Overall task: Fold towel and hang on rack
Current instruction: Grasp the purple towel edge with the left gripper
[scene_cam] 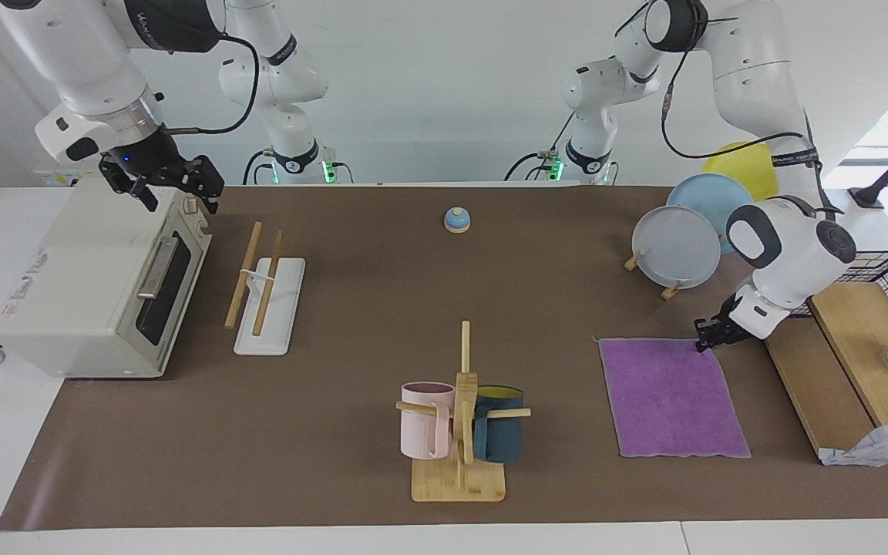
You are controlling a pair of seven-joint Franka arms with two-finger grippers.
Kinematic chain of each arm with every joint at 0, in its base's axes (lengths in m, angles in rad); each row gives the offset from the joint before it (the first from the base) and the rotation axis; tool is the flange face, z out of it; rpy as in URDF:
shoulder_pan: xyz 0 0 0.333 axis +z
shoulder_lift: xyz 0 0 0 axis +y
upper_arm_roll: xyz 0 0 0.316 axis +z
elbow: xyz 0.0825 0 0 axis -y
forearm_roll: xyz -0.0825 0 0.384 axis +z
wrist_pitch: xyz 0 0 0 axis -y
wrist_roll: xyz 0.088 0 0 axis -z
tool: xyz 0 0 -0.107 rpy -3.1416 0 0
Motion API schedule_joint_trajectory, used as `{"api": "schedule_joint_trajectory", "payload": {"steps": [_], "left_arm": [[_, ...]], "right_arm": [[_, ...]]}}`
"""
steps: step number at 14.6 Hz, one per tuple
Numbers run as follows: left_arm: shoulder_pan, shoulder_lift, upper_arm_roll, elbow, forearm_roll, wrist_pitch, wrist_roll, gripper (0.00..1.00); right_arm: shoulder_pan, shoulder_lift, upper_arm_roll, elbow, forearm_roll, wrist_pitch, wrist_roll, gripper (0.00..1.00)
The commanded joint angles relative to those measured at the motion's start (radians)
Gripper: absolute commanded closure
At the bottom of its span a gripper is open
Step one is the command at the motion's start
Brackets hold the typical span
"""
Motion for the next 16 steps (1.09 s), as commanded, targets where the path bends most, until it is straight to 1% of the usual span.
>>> {"api": "schedule_joint_trajectory", "payload": {"steps": [1,4,8,10,12,13,16], "left_arm": [[-0.009,0.003,0.003,-0.005,-0.013,0.003,0.035,1.00],[-0.015,-0.001,0.004,-0.004,-0.013,0.004,0.063,1.00],[-0.025,-0.032,0.003,0.007,-0.010,-0.002,0.126,1.00],[-0.050,-0.052,0.004,0.016,-0.006,-0.010,0.134,1.00],[-0.064,-0.060,0.001,0.047,0.058,-0.045,0.152,1.00],[-0.068,-0.070,-0.003,0.053,0.065,-0.049,0.152,1.00],[-0.130,-0.102,-0.003,0.038,0.063,-0.051,0.149,1.00]], "right_arm": [[-0.018,-0.015,0.010,-0.020,0.013,0.009,-0.018,0.00],[-0.018,-0.015,0.010,-0.020,0.013,0.009,-0.018,0.00],[-0.018,-0.015,0.010,-0.020,0.013,0.009,-0.018,0.00],[-0.019,-0.016,0.010,-0.020,0.013,0.009,-0.018,0.00],[-0.020,-0.016,0.010,-0.020,0.013,0.009,-0.018,0.00],[-0.018,-0.015,0.010,-0.020,0.013,0.009,-0.018,0.00],[-0.012,-0.016,0.010,-0.020,0.013,0.009,-0.018,0.00]]}}
